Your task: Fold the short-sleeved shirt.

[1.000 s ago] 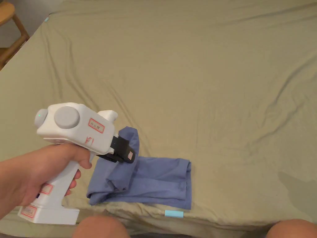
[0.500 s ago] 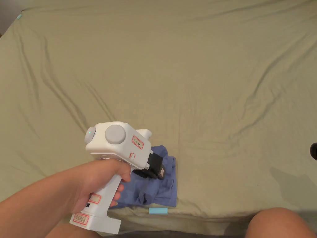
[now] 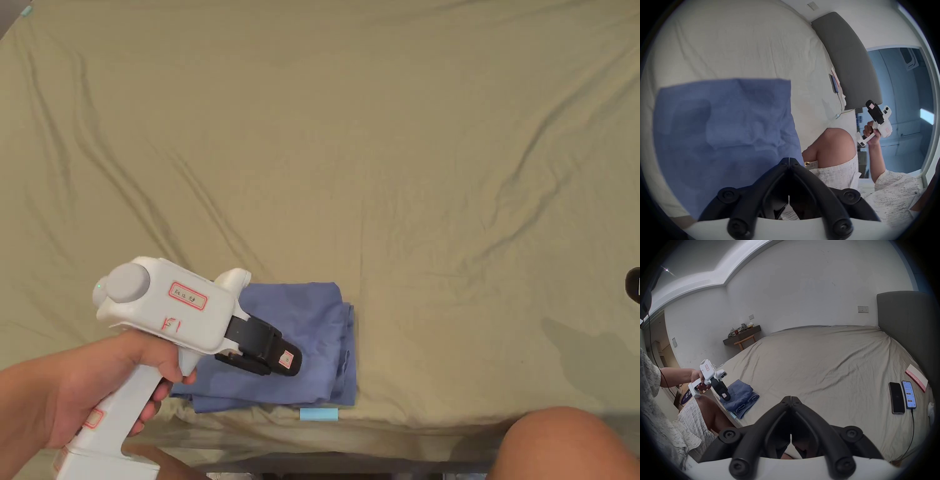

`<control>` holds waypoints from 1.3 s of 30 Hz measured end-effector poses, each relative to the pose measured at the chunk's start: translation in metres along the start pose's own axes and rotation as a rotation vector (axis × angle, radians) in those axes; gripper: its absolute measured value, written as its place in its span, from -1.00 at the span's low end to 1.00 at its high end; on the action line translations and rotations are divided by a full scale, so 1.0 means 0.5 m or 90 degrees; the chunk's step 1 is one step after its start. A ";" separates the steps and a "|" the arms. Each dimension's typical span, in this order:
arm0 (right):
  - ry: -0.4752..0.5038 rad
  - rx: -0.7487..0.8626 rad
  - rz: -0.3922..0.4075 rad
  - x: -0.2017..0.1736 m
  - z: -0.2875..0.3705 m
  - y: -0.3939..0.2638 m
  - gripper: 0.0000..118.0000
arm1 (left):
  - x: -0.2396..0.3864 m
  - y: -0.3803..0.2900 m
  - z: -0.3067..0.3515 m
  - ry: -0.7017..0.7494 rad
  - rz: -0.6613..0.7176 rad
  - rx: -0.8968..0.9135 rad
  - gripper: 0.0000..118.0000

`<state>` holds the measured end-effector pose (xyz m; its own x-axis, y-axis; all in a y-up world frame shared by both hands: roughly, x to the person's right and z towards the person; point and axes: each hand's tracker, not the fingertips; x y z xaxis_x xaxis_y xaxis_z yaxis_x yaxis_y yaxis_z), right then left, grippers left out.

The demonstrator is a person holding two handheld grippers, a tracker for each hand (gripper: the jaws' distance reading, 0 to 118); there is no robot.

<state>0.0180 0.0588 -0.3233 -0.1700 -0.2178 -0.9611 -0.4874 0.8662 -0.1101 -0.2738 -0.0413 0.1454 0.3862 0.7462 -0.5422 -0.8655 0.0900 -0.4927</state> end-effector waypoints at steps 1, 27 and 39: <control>-0.001 -0.002 0.000 0.000 0.000 0.000 -1.00 | -0.005 0.001 -0.012 -0.017 0.007 0.000 -1.00; 0.023 -0.017 0.051 -0.045 -0.023 0.101 -1.00 | -0.054 0.190 -0.082 -0.166 0.076 0.180 -1.00; 0.187 -0.150 0.074 -0.402 -0.352 0.139 -1.00 | 0.009 0.029 0.341 0.114 -0.208 0.196 -1.00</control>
<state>-0.1323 0.0837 -0.0932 -0.4573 -0.2739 -0.8461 -0.6280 0.7731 0.0892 -0.3392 0.0758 0.2519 0.6789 0.5231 -0.5152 -0.7336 0.5120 -0.4468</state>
